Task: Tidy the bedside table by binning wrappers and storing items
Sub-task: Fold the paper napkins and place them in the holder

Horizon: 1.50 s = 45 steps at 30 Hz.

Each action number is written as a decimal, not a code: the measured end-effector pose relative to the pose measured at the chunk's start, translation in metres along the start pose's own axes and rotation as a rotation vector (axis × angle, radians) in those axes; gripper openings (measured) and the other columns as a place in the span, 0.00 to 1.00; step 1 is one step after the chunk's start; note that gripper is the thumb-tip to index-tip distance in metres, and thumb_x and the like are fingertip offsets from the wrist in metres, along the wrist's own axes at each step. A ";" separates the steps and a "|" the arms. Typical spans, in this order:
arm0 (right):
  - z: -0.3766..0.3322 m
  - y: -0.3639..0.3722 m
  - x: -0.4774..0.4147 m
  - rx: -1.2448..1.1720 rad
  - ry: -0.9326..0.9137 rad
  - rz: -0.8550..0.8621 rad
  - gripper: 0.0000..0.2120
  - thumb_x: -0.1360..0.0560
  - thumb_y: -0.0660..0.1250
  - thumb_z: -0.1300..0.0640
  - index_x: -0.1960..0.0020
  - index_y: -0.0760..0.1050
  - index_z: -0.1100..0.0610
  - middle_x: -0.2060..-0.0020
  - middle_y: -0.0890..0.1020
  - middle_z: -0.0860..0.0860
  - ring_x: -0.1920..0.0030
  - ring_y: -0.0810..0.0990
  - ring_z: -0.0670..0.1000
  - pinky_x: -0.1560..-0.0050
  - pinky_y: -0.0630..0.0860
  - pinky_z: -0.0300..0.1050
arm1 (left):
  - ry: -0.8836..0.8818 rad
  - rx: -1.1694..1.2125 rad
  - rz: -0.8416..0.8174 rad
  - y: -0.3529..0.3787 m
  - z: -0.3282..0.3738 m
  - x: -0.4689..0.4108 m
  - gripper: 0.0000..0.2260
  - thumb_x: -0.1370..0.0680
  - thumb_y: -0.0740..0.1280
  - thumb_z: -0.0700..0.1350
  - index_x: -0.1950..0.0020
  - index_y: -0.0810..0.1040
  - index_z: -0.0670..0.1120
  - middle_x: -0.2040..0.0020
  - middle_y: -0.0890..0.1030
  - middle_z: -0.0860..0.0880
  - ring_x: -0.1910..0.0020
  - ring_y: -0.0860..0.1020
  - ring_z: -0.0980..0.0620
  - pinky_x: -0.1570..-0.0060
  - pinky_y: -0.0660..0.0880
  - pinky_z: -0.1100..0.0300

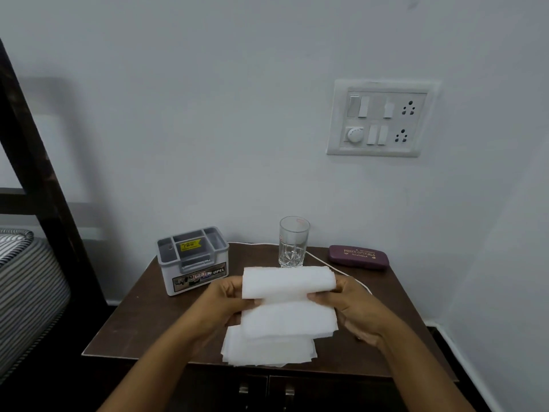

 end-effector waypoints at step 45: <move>-0.021 0.155 -0.260 0.916 -0.336 -0.008 0.19 0.33 0.74 0.52 0.43 0.76 0.53 0.48 0.83 0.53 0.48 0.80 0.55 0.45 0.76 0.57 | 0.484 -0.131 0.575 -0.187 0.053 -0.101 0.05 0.25 0.67 0.38 0.59 0.81 0.45 0.67 0.84 0.59 0.64 0.81 0.64 0.63 0.75 0.72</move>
Point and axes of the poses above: each hand's wrist, its own x-axis away from the middle knuckle, its own y-axis out of the palm, z = x × y, the point moved 3 cm from there along -x, towards the middle knuckle
